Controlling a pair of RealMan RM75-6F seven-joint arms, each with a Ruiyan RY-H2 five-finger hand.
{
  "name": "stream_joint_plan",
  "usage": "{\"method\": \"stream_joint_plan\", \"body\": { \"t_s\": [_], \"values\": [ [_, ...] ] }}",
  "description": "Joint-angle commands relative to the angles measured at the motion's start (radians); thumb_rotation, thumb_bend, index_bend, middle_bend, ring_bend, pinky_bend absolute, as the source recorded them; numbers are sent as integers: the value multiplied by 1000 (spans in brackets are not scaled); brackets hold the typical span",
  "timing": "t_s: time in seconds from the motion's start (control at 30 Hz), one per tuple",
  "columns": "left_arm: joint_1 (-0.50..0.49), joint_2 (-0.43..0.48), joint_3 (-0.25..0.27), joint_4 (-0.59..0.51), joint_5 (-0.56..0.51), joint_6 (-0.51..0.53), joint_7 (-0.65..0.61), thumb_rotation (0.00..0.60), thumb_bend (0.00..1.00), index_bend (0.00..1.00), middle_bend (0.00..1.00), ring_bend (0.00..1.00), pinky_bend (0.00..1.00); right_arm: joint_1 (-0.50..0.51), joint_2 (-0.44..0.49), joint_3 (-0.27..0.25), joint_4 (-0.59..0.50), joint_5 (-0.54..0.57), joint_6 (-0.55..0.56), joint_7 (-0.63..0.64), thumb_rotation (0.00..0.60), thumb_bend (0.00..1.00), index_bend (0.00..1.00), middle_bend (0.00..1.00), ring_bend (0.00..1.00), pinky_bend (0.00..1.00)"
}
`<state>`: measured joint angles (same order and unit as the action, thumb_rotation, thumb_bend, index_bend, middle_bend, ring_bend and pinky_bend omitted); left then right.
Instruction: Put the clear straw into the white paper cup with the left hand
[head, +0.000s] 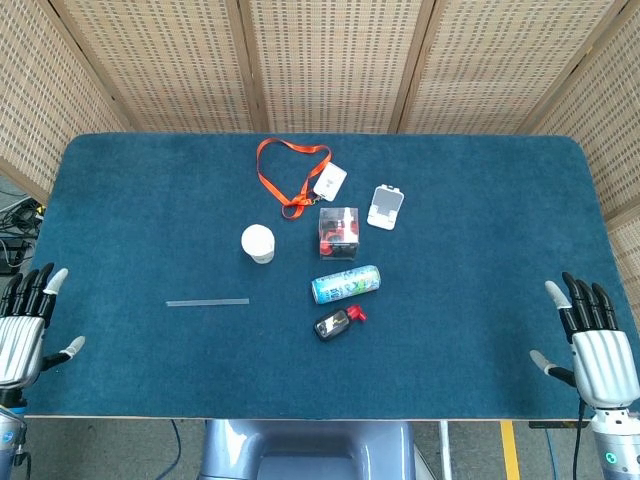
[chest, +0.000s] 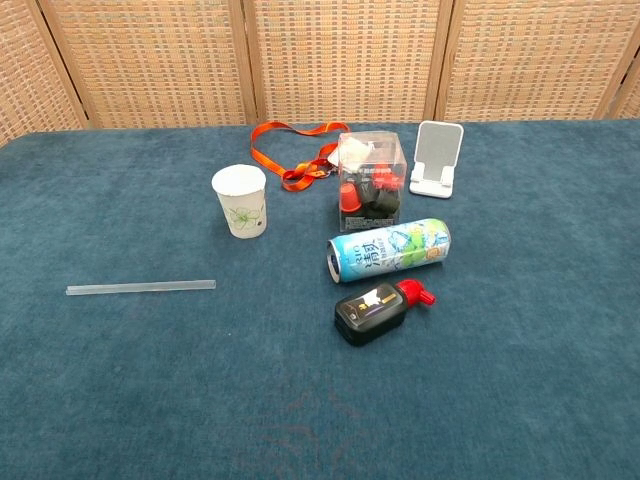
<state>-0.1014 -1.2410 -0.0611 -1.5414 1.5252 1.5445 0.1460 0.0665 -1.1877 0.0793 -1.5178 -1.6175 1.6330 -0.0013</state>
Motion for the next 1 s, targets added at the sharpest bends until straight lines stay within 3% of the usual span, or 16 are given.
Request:
{"method": "stream_joint_plan", "body": {
  "t_s": [0.03,0.2,0.3,0.4,0.57,1.0],
  "values": [
    [-12,-8,-6,-1,-7,-18,2,600,178,171,0,0,0,-1,5,2,-1,5,-1,12,600,85,104,0,0,0],
    [-75,-32,-42,-25,-60,-117,36,600,231,337,0,0,23,-1,14,3,-1,10,-3,43,600,85,104,0,0,0],
    [-118,-49,-65,-43,-111,-188,76,600,241,388,0,0,32,-2,19,3,-1,7,1,58,600,84,104,0,0,0],
    [-171,-80,-90,-48,-173,-267,140,600,250,410,0,0,37,-3,23,2,-1,4,2,72,600,85,104,0,0,0],
    [-238,-145,-119,-39,-258,-348,214,600,361,454,0,0,38,-5,29,1,-3,5,2,90,600,84,104,0,0,0],
    [-373,-295,-165,-5,-526,-439,462,600,361,481,0,0,39,-8,42,4,-2,11,5,132,600,84,104,0,0,0]
  ]
}}
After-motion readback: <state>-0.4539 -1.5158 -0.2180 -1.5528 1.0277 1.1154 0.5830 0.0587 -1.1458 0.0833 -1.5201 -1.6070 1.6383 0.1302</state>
